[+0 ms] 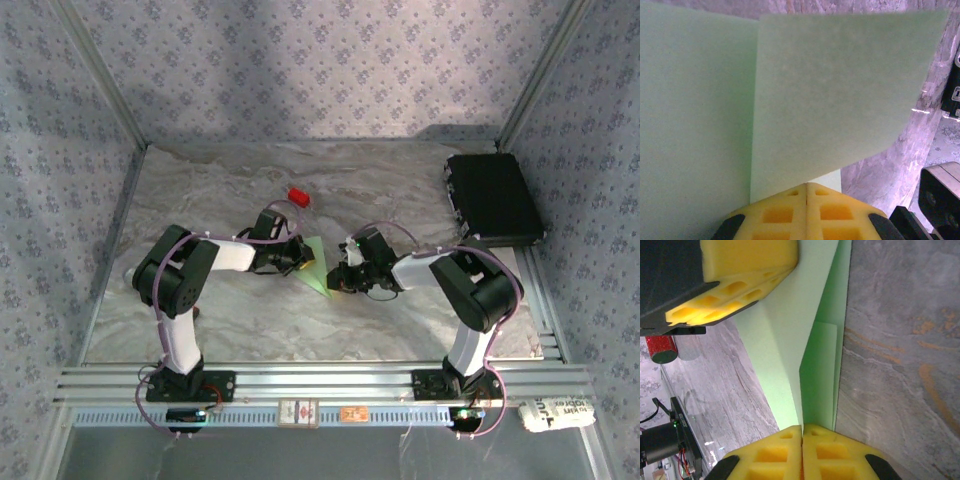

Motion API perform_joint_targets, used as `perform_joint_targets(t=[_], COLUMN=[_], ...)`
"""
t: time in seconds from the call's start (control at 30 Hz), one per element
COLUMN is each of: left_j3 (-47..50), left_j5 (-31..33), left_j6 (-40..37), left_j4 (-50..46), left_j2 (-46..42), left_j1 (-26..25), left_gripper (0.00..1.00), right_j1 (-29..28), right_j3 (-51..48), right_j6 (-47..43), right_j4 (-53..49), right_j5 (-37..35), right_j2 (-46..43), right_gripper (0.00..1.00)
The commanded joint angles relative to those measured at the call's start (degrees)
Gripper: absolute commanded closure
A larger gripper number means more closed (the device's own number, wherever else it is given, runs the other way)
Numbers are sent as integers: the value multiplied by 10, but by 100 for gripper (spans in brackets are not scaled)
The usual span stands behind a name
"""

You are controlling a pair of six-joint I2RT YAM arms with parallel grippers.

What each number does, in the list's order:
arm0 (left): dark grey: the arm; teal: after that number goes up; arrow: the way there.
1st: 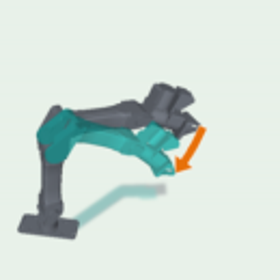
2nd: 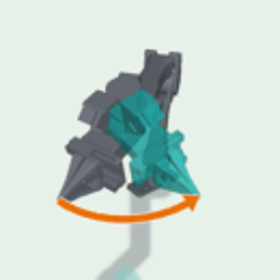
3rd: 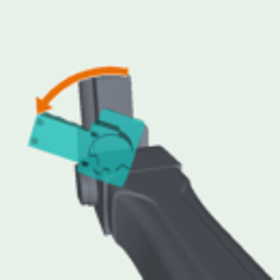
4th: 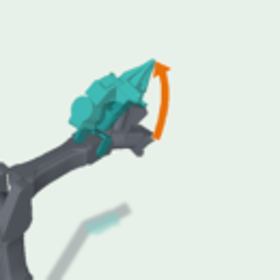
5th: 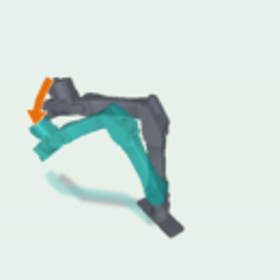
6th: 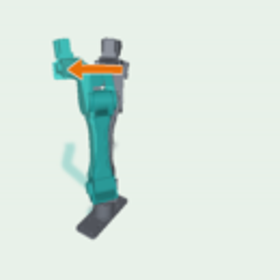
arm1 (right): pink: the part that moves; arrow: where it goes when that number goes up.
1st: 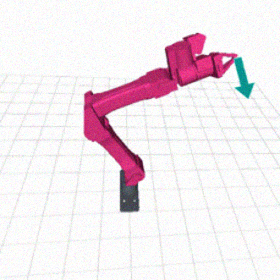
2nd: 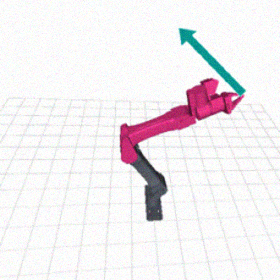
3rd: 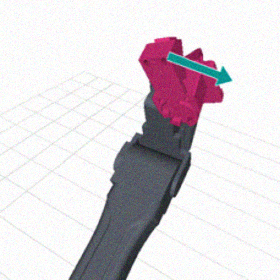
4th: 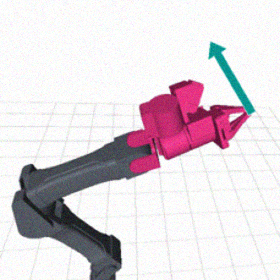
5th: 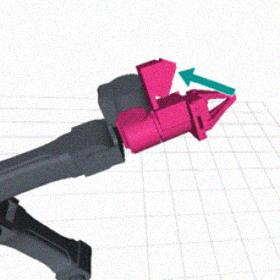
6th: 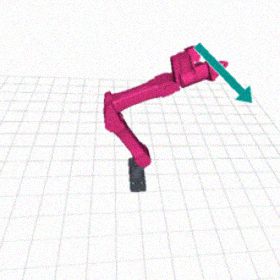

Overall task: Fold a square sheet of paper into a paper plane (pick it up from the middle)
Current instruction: Fourth fold the wing at the center of the table.

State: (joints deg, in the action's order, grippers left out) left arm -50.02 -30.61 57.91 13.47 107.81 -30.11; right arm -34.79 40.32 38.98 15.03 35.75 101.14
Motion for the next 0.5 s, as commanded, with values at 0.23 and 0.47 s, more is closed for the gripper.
perform_joint_targets(t=[0.23,0.47], left_j3=[7,8], left_j5=[11,10], left_j6=[-10,-9], left_j4=[-30,-29], left_j2=[20,21], left_j1=[4,3], left_gripper=[95,95], right_j1=[-2,-2], right_j3=[-31,-40], right_j6=[-12,-6], right_j4=[-82,-73], right_j5=[15,13], right_j2=[-23,-17], right_gripper=[92,93])
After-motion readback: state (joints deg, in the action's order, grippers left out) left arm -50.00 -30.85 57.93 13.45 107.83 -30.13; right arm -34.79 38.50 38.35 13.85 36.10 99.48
